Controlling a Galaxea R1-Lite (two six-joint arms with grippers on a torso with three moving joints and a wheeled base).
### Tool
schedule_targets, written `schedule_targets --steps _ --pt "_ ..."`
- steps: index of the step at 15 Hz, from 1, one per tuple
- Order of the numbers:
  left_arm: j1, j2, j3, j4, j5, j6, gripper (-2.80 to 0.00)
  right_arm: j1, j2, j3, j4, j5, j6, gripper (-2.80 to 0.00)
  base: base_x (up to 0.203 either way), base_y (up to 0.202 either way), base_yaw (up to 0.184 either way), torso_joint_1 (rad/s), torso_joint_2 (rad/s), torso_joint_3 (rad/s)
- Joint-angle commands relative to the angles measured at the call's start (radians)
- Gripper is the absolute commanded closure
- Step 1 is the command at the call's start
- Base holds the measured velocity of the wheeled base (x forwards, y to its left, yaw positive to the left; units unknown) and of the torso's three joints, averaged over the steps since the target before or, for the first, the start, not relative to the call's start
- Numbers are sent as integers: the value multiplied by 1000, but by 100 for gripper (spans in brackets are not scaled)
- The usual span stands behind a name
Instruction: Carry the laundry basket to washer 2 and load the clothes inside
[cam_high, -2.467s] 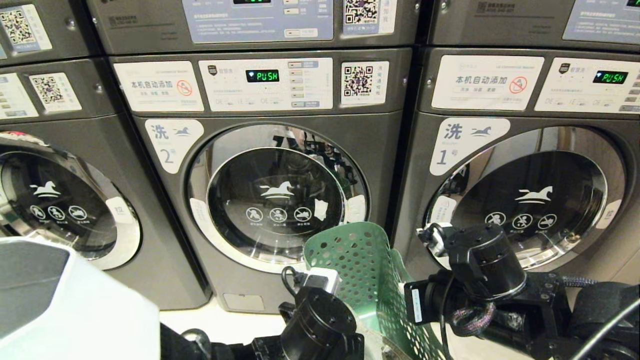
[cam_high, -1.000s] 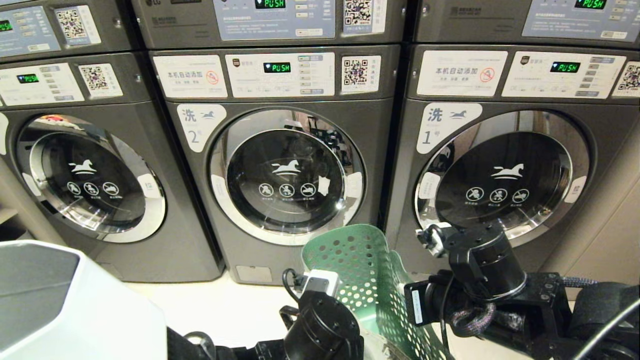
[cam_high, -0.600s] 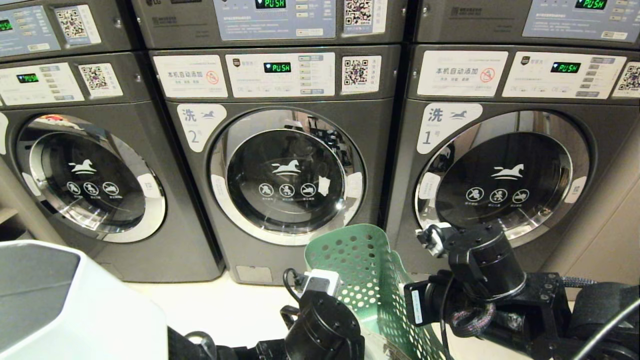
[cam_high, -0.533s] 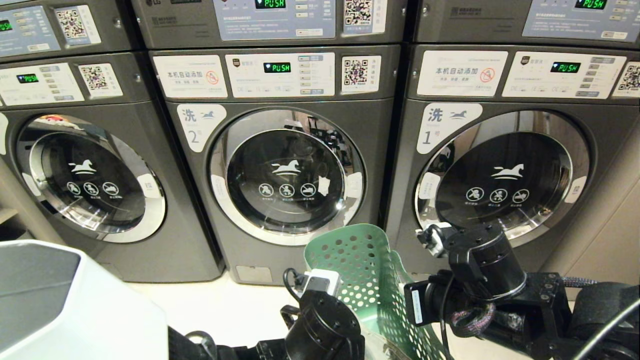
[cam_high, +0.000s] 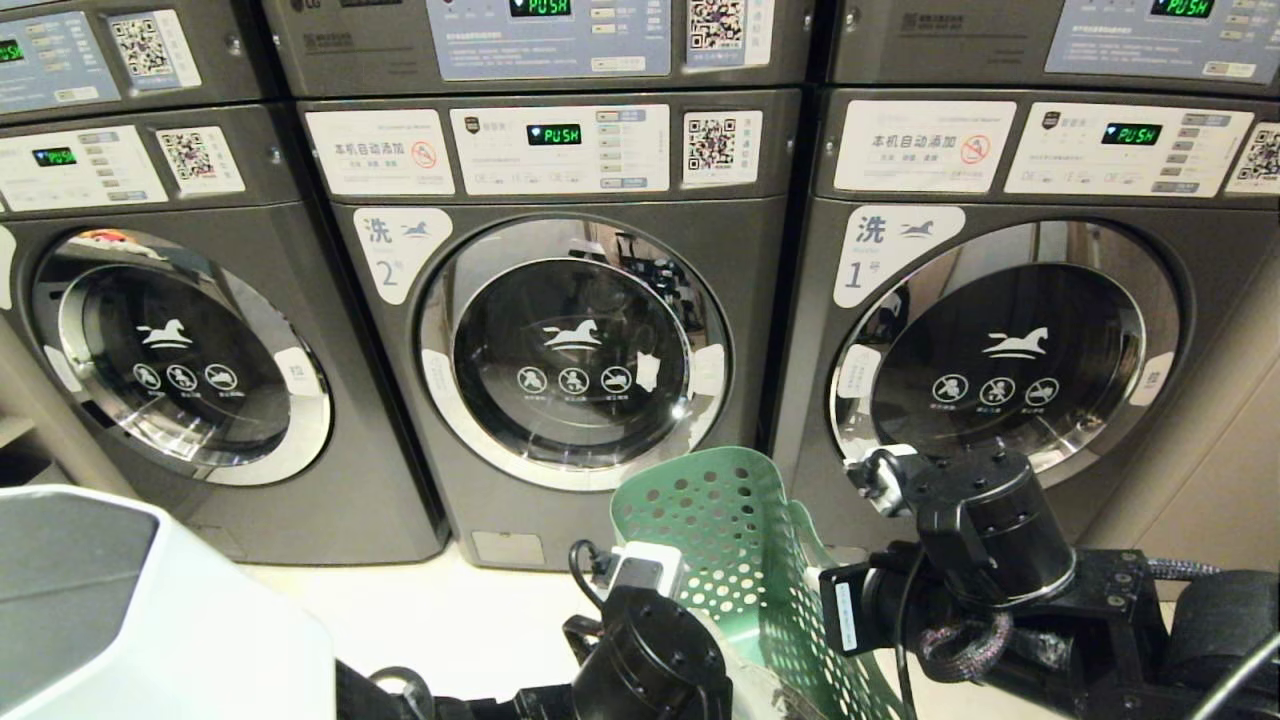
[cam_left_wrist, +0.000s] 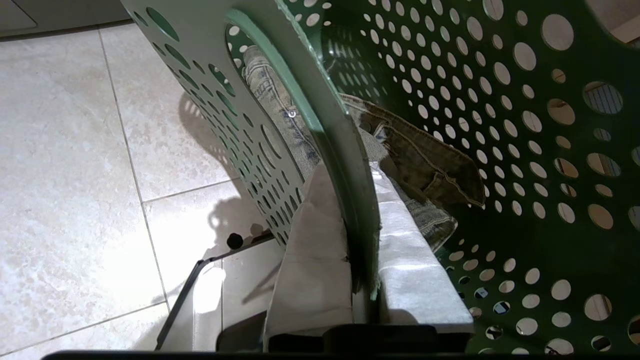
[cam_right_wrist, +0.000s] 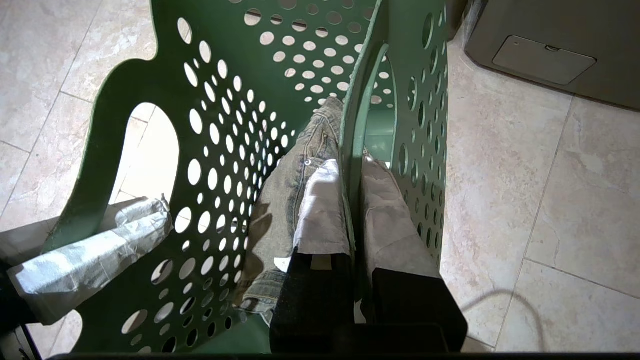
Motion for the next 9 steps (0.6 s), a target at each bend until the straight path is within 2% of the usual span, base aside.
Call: schedule_targets --steps 1,6,9 --pt "-8 0 3 -2 2 -4 0 1 -6 1 -3 -3 0 0 0 0 0 7 7 -80" --pt "-8 2 -12 1 14 -1 0 -6 -29 -6 -1 -12 -6 0 0 0 0 2 1 -177" --pt "-6 24 -41 -1 34 22 0 -31 -36 -3 -4 -46 -116 0 0 0 0 3 1 -194"
